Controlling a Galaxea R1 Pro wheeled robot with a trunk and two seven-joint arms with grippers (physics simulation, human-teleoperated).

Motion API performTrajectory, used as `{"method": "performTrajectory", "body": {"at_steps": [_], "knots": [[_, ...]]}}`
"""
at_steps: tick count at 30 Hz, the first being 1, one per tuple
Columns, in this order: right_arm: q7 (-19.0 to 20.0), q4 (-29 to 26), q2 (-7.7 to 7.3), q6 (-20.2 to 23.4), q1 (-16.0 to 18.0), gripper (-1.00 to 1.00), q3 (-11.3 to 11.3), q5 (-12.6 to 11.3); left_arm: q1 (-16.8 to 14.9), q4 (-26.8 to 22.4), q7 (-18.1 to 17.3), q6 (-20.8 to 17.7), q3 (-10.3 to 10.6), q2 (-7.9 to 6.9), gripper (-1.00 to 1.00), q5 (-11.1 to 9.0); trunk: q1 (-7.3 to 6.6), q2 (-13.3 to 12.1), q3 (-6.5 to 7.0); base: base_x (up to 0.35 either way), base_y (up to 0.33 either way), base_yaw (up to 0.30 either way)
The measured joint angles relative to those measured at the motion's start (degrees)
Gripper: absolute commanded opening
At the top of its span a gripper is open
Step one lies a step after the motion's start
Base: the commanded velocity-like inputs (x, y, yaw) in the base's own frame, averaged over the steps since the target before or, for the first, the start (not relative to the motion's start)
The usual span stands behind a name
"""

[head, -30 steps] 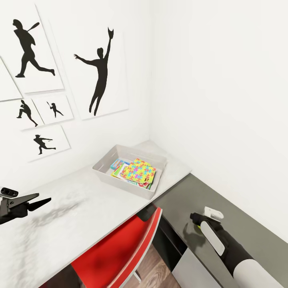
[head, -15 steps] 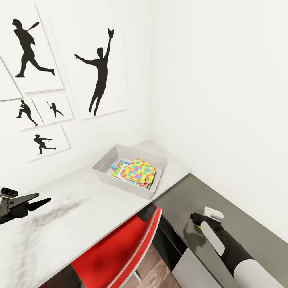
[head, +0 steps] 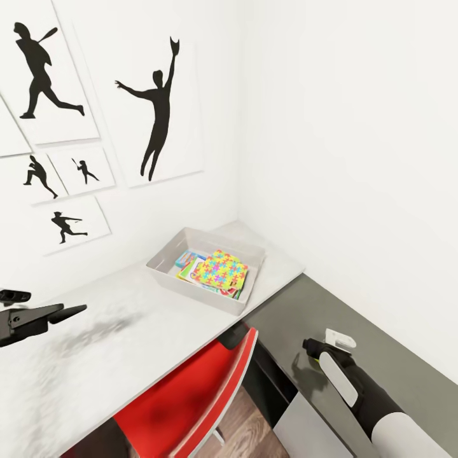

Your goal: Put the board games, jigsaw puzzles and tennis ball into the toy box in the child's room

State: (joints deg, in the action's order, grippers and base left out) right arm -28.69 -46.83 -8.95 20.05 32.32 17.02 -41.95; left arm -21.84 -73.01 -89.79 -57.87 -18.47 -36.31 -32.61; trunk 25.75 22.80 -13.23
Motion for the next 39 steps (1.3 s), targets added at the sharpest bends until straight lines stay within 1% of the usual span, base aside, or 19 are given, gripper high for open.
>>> {"method": "performTrajectory", "body": {"at_steps": [11,23,31,32,39], "knots": [[0.0,0.0,-0.17,-0.03,-0.03,1.0,0.0,0.05,0.08,-1.05,0.0,-0.05,0.01,0.11,1.0,-0.02,0.0,0.0,-0.11,0.0,0.0,0.0],[0.0,0.0,0.0,-0.09,-0.03,1.0,-0.01,0.05,0.08,-1.07,0.0,-0.05,0.0,0.11,1.0,-0.02,0.0,0.0,-0.89,0.0,0.0,0.0],[0.05,0.0,-0.36,-0.01,-0.03,1.0,-0.06,0.02,0.08,-1.07,0.0,-0.05,0.01,0.11,1.0,-0.02,0.0,0.0,-0.95,0.0,0.0,0.0],[0.06,0.0,-0.38,0.0,-0.03,-1.0,-0.07,0.01,0.08,-1.07,0.0,-0.05,0.01,0.12,1.0,-0.02,0.0,0.0,-0.95,0.0,0.0,0.0],[0.11,0.0,-0.46,-0.02,-0.03,-1.0,-0.04,0.2,0.08,-1.07,0.0,-0.05,0.01,0.12,1.0,-0.02,0.0,0.01,-0.95,0.0,0.0,0.0]]}}
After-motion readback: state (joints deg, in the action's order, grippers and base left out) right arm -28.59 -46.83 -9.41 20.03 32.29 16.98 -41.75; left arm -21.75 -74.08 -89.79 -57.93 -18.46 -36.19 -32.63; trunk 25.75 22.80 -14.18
